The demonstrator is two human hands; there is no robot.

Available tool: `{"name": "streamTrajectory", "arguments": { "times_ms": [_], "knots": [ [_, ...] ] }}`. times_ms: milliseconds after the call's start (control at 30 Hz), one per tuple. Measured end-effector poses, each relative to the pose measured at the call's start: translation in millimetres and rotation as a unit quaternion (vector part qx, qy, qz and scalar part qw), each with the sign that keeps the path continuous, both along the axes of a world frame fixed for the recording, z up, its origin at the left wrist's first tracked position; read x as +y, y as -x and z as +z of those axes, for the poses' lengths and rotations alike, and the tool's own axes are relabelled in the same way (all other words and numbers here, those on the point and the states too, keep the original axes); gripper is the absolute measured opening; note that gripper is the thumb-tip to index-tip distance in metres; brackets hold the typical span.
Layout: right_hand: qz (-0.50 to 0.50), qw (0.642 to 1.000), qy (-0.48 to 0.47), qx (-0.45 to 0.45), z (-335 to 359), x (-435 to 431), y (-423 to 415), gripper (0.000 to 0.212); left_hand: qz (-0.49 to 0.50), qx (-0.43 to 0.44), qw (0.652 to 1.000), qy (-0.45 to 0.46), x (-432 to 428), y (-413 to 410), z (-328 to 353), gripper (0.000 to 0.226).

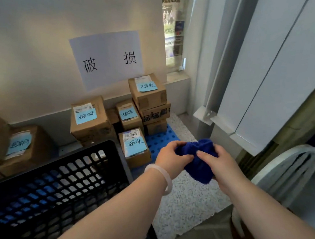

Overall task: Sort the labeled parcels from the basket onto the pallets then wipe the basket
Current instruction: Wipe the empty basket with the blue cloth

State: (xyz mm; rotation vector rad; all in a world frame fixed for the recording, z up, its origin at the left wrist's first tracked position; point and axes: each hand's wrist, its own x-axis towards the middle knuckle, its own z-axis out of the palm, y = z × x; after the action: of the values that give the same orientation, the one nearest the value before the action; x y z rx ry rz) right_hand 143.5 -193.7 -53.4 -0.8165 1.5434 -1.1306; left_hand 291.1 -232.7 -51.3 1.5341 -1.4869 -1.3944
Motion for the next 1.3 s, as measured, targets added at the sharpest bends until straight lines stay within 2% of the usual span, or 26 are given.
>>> {"name": "streamTrajectory", "arguments": {
  "times_ms": [100,200,267,400,467,567,667,833,900,1000,1033,1067,1133,1233,1300],
  "knots": [
    [0.035,0.995,-0.016,0.092,-14,-25,15,0.048,-0.080,-0.136,0.987,0.036,-16,14,-2,0.059],
    [0.089,0.968,-0.070,0.224,-25,-38,17,0.071,-0.160,-0.282,0.945,0.039,-24,13,-1,0.072],
    [0.127,0.955,-0.057,0.261,-30,-38,9,0.069,-0.170,-0.314,0.932,0.059,-20,2,4,0.073],
    [0.214,0.947,-0.011,0.237,-24,-35,-31,0.066,-0.093,-0.337,0.920,0.178,4,-48,26,0.072],
    [0.245,0.945,0.017,0.218,-15,-34,-59,0.064,-0.051,-0.367,0.906,0.202,18,-85,40,0.070],
    [0.309,0.926,0.042,0.213,-2,-28,-102,0.061,0.024,-0.385,0.909,0.158,41,-149,56,0.069],
    [0.353,0.913,0.036,0.200,-2,-13,-135,0.068,0.111,-0.339,0.930,0.089,81,-223,56,0.068],
    [0.366,0.910,0.006,0.193,-12,15,-166,0.086,0.234,-0.327,0.916,0.013,170,-332,30,0.068],
    [0.352,0.914,0.001,0.203,-15,18,-173,0.090,0.270,-0.353,0.895,0.020,199,-364,24,0.069],
    [0.338,0.910,-0.009,0.242,-16,19,-176,0.095,0.313,-0.471,0.824,0.039,229,-402,23,0.063],
    [0.333,0.911,-0.011,0.245,-15,21,-177,0.098,0.325,-0.482,0.813,0.030,235,-413,22,0.063],
    [0.326,0.911,-0.016,0.251,-15,21,-177,0.100,0.333,-0.474,0.815,0.008,241,-424,20,0.066],
    [0.320,0.909,-0.025,0.265,-14,22,-180,0.101,0.333,-0.419,0.843,-0.045,249,-442,14,0.073],
    [0.305,0.918,-0.039,0.251,-2,34,-189,0.094,0.335,-0.249,0.906,-0.069,258,-462,5,0.075],
    [0.292,0.929,-0.048,0.220,6,48,-194,0.090,0.345,-0.166,0.921,-0.072,262,-476,1,0.070]
  ]
}}
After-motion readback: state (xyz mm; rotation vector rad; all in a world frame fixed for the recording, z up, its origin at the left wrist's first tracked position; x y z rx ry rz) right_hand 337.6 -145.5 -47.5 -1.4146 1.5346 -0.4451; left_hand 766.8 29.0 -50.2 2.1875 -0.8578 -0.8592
